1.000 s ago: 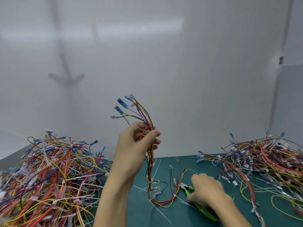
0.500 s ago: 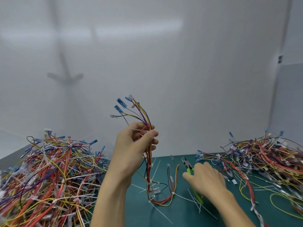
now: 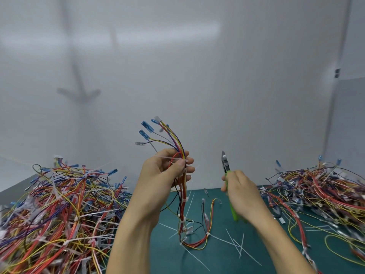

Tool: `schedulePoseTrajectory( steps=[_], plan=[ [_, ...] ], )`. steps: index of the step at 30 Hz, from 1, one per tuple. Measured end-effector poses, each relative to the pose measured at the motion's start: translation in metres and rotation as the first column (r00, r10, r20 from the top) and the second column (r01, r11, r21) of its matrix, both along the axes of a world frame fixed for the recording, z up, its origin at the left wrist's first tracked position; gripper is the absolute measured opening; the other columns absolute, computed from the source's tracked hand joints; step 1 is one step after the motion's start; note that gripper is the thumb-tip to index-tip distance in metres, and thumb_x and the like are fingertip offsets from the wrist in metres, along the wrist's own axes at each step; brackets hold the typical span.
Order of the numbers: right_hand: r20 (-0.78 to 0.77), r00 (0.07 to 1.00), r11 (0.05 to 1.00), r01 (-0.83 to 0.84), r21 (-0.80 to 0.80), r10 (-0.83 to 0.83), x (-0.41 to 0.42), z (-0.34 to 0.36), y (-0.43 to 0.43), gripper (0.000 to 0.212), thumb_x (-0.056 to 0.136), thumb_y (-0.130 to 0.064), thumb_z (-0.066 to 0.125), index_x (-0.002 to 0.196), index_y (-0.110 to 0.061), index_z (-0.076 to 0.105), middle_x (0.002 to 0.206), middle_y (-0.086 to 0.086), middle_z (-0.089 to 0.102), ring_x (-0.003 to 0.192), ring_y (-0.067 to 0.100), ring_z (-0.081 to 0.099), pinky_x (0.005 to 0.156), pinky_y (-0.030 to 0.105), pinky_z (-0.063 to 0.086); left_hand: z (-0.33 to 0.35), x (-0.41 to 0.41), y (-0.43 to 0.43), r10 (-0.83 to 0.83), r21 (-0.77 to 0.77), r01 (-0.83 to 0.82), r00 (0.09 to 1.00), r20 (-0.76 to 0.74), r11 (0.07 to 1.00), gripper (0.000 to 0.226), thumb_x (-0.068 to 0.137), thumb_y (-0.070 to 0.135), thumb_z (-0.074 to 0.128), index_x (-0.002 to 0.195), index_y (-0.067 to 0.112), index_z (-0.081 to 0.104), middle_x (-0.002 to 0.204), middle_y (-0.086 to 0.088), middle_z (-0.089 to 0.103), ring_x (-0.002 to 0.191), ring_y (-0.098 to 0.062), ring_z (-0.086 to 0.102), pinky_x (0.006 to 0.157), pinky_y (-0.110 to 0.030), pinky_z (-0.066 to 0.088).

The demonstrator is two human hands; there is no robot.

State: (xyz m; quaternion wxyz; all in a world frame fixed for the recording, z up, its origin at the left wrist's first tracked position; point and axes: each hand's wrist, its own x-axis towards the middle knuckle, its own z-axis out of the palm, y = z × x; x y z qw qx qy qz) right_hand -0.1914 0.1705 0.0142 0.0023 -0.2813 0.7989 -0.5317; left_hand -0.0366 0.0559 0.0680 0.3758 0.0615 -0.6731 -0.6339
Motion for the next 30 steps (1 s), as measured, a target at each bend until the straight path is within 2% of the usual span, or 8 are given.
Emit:
schedulePoseTrajectory(
  steps=[3, 6, 10, 14, 17, 21, 25, 30],
  plan=[
    [-0.046, 0.998, 0.997, -0.036, -0.071, 0.033, 0.008, 0.012, 0.005, 0.04, 0.101, -0.045, 0.036, 0.089, -0.014, 0.059, 0.08, 0.002, 0.065, 0.08, 0.024, 0.06, 0.073, 0.037, 0.045, 0.0, 0.0, 0.0, -0.01, 0.009, 0.01, 1.0, 0.004, 1.0, 0.018, 0.096, 0.003, 0.056, 0.103, 0.013, 0.069, 0.093, -0.004, 0.076, 0.084, -0.015, 0.072, 0.07, -0.021, 0.056],
    [-0.085, 0.991, 0.987, -0.114, -0.114, 0.104, 0.018, 0.023, 0.009, 0.047, 0.098, -0.055, 0.038, 0.085, -0.015, 0.059, 0.072, -0.003, 0.063, 0.073, 0.022, 0.06, 0.075, 0.047, 0.05, 0.001, 0.0, 0.001, -0.012, 0.016, 0.013, 1.0, -0.004, 1.0, 0.019, 0.096, 0.002, 0.056, 0.102, 0.012, 0.071, 0.093, -0.004, 0.076, 0.085, -0.015, 0.072, 0.071, -0.024, 0.058],
    [-0.119, 0.969, 0.95, -0.239, -0.201, 0.218, 0.031, 0.036, 0.014, 0.046, 0.096, -0.054, 0.041, 0.086, -0.012, 0.056, 0.064, -0.007, 0.055, 0.062, 0.016, 0.054, 0.069, 0.052, 0.053, 0.002, 0.001, 0.002, -0.009, 0.019, 0.009, 1.0, -0.021, 1.0, 0.016, 0.092, 0.002, 0.062, 0.098, 0.011, 0.074, 0.091, -0.006, 0.076, 0.083, -0.017, 0.074, 0.075, -0.027, 0.061],
    [-0.139, 0.926, 0.881, -0.377, -0.286, 0.351, 0.046, 0.048, 0.018, 0.035, 0.101, -0.04, 0.046, 0.086, -0.009, 0.052, 0.061, -0.006, 0.047, 0.053, 0.016, 0.045, 0.054, 0.039, 0.053, 0.004, 0.002, 0.004, 0.004, 0.018, -0.004, 0.999, -0.04, 1.0, 0.014, 0.088, 0.003, 0.067, 0.094, 0.011, 0.076, 0.092, -0.013, 0.076, 0.086, -0.025, 0.074, 0.076, -0.029, 0.061],
    [-0.117, 0.891, 0.857, -0.454, -0.243, 0.439, 0.054, 0.056, 0.025, 0.031, 0.102, -0.034, 0.047, 0.086, -0.009, 0.057, 0.064, 0.001, 0.051, 0.053, 0.022, 0.051, 0.058, 0.044, 0.054, 0.004, 0.0, 0.006, 0.058, 0.033, -0.056, 0.996, -0.065, 0.998, 0.009, 0.084, 0.002, 0.071, 0.09, 0.007, 0.076, 0.087, -0.016, 0.075, 0.08, -0.026, 0.073, 0.074, -0.03, 0.061],
    [-0.024, 0.862, 0.86, -0.507, -0.062, 0.507, 0.06, 0.062, 0.034, 0.031, 0.101, -0.035, 0.052, 0.085, -0.011, 0.063, 0.068, 0.0, 0.063, 0.062, 0.024, 0.066, 0.071, 0.045, 0.058, 0.007, 0.0, 0.009, 0.126, 0.029, -0.123, 0.987, -0.096, 0.992, 0.003, 0.081, 0.002, 0.074, 0.083, 0.004, 0.075, 0.078, -0.017, 0.074, 0.067, -0.019, 0.069, 0.067, -0.029, 0.061],
    [0.051, 0.866, 0.865, -0.5, 0.04, 0.498, 0.065, 0.063, 0.035, 0.035, 0.099, -0.039, 0.05, 0.082, -0.011, 0.063, 0.066, 0.004, 0.065, 0.061, 0.027, 0.068, 0.066, 0.042, 0.058, 0.006, -0.002, 0.008, 0.229, -0.007, -0.231, 0.968, -0.1, 0.973, 0.007, 0.079, 0.003, 0.076, 0.077, 0.009, 0.073, 0.073, -0.009, 0.074, 0.067, -0.017, 0.071, 0.062, -0.022, 0.056],
    [0.124, 0.875, 0.877, -0.477, 0.06, 0.468, 0.068, 0.067, 0.039, 0.038, 0.1, -0.039, 0.048, 0.08, -0.011, 0.063, 0.061, 0.005, 0.065, 0.056, 0.024, 0.066, 0.06, 0.036, 0.057, 0.004, -0.005, 0.008, 0.274, -0.036, -0.277, 0.959, -0.065, 0.96, 0.006, 0.085, 0.009, 0.072, 0.08, 0.012, 0.073, 0.075, -0.005, 0.074, 0.075, -0.019, 0.073, 0.066, -0.023, 0.059]
  ],
)
